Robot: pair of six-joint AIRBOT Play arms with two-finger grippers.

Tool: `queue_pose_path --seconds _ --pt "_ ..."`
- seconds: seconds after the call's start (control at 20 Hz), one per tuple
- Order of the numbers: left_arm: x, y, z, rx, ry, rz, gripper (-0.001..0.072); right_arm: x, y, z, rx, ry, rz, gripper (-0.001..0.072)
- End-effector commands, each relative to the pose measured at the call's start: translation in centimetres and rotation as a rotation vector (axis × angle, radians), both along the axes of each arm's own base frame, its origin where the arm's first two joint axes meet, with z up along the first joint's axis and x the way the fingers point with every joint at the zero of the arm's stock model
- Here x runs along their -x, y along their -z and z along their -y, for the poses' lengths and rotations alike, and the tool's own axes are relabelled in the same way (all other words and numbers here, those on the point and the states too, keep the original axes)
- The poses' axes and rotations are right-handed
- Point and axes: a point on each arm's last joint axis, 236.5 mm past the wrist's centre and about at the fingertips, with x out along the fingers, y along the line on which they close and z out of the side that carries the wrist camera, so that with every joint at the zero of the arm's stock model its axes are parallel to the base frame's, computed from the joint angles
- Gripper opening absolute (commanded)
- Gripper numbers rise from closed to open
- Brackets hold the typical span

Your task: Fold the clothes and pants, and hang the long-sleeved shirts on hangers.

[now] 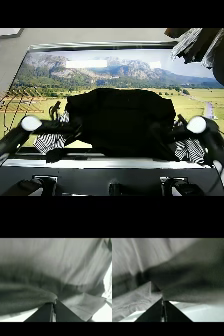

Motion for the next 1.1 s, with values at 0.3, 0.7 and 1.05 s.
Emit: queue_pose_path --seconds 0.3,0.7,1.05 --pt "-9.1 6.1 2.3 -0.041 -0.009 -0.090 0.0022 -9.3 3.5 2.9 0.129 0.165 0.111 0.0036" --pt "-12.0 4.9 -0.3 -0.121 -0.008 0.005 0.0501 -9.6 3.6 4.3 0.212 0.066 0.087 0.0500" --pt "-11.7 -2.5 -9.0 -0.469 0.133 0.267 0.0540 -6.6 -6.0 4.8 0.398 -0.441 0.292 0.0563"
